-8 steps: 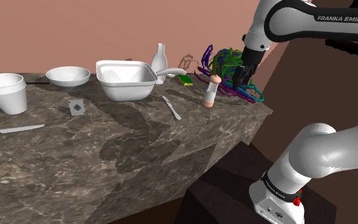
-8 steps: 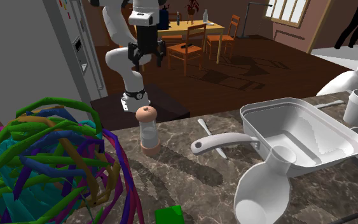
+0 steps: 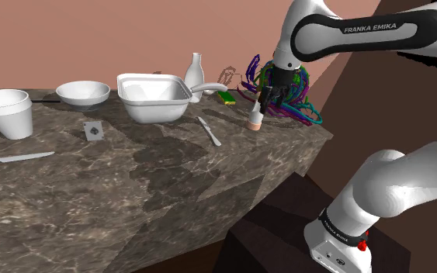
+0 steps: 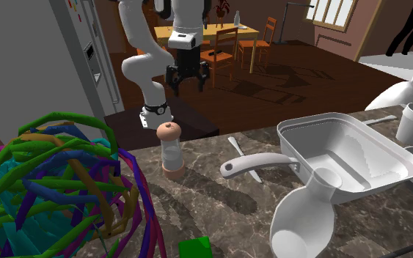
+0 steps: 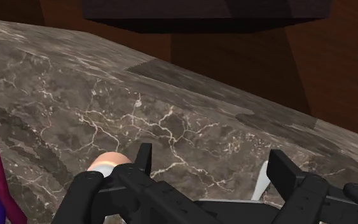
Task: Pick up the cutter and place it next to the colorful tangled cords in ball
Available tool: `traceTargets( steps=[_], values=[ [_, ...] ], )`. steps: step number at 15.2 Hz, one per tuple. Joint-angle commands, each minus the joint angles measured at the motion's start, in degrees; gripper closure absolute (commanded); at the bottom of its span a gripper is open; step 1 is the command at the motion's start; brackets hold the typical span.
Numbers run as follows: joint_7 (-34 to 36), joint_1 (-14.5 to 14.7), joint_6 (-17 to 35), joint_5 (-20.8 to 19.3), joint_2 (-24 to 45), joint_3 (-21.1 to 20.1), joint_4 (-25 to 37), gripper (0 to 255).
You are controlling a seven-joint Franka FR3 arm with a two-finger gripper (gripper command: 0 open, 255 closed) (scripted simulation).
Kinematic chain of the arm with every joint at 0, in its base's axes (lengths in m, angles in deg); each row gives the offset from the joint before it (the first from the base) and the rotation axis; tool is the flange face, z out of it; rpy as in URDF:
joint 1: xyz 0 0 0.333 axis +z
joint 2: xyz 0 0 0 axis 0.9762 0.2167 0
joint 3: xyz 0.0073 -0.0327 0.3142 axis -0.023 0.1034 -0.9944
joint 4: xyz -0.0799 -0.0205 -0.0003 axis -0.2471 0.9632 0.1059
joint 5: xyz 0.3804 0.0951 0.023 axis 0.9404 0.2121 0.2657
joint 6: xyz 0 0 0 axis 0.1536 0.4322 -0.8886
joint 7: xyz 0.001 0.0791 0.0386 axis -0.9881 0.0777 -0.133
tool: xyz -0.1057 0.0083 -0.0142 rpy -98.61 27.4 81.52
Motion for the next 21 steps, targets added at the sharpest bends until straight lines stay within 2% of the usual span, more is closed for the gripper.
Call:
traceTargets(
  steps=[1, 11, 19, 21],
  values=[
    [2.0, 0.1, 2.9, 0.7, 4.1, -0.7, 1.3, 0],
    [11.6, 0.8, 13.4, 2.9, 26.0, -3.6, 12.6, 0],
    [18.3, 1.8, 17.0, 3.3, 43.9, -4.3, 27.1, 0],
    [18.7, 1.9, 17.8, 3.3, 45.5, -4.3, 28.0, 0]
  ],
)
